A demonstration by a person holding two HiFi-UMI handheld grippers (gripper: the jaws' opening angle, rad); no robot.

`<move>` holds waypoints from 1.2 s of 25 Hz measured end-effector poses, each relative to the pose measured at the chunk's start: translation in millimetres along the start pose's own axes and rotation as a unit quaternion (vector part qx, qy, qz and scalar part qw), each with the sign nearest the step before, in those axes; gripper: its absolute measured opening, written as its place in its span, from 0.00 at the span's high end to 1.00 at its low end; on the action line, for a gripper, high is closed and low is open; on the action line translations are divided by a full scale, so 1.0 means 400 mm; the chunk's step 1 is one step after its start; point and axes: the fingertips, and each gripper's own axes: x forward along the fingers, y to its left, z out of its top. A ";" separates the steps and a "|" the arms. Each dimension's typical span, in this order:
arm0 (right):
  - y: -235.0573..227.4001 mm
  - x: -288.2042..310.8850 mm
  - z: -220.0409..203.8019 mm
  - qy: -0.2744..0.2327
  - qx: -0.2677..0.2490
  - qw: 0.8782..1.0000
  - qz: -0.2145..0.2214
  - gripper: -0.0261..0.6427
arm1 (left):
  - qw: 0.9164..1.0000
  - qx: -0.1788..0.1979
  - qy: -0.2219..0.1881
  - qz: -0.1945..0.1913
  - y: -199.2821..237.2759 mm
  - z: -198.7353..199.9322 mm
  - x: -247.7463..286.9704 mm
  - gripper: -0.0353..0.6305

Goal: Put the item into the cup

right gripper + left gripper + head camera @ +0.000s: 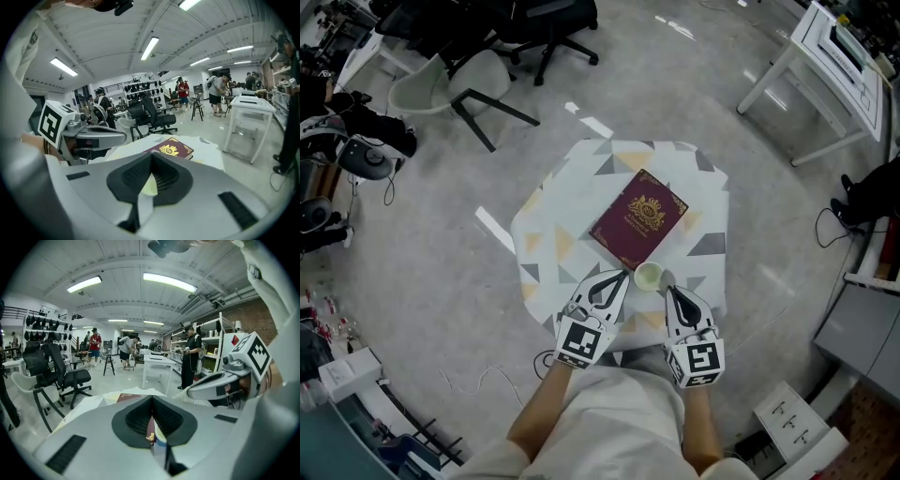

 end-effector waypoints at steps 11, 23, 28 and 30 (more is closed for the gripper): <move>0.001 0.040 -0.054 0.031 0.003 0.999 0.013 0.95 | 1.000 -0.009 0.026 -0.014 -0.010 -0.065 0.040 0.93; 0.003 0.071 -0.113 0.060 0.007 0.998 0.028 0.95 | 0.998 -0.016 0.057 -0.032 -0.038 -0.141 0.072 0.93; 0.010 0.086 -0.134 0.072 0.005 0.997 0.039 0.95 | 0.997 -0.017 0.066 -0.038 -0.050 -0.162 0.080 0.93; 0.012 0.093 -0.143 0.076 0.005 0.996 0.042 0.95 | 0.997 -0.017 0.070 -0.039 -0.052 -0.172 0.084 0.93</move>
